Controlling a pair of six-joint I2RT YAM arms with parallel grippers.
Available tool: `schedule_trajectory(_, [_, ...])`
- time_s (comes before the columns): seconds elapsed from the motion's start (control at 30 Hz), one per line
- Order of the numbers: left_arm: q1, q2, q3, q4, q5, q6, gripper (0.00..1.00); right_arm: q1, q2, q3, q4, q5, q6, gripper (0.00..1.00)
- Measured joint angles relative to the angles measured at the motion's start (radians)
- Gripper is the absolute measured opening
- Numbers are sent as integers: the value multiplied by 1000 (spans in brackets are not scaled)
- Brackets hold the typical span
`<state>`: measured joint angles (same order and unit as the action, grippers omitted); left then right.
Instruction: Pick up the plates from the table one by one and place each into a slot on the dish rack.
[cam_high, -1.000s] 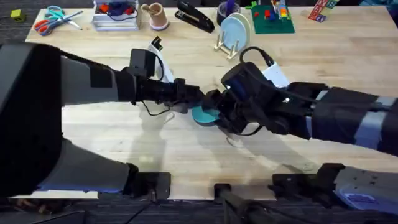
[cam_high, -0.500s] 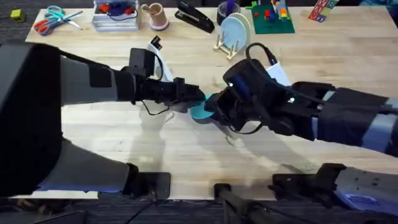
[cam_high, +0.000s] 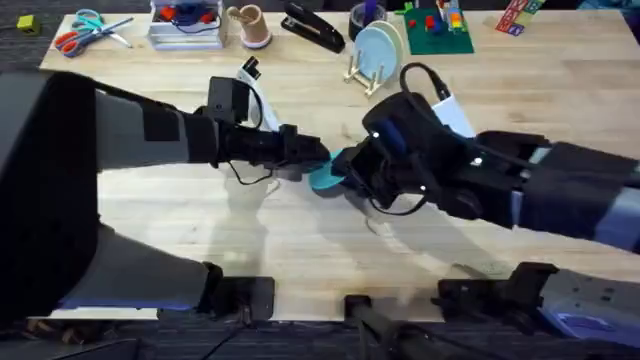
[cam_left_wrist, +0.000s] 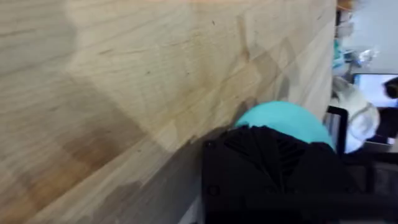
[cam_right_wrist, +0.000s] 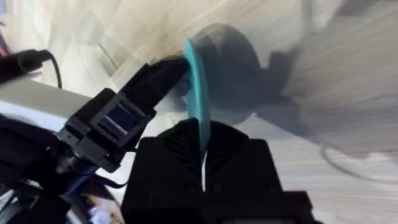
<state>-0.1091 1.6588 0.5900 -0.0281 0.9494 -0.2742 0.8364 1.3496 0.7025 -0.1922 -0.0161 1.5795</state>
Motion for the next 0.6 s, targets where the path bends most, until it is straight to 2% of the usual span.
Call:
schedule_trajectory(0.13, [-5,-28,-2,-12,-39,5,39,-7,-48,-8,-31,48,-62,31])
schedule_trajectory(0.37, [-4,-210,-3,-60,-112,9,40,-47,-147,-10,-33,108,-220,31])
schedule_trajectory(0.47, [-5,-299,7,-178,-154,30,39,-75,-180,-10,-36,110,-302,31])
schedule_trajectory(0.6, [-5,-382,77,-433,-247,91,39,-126,-228,-7,-140,107,-400,31])
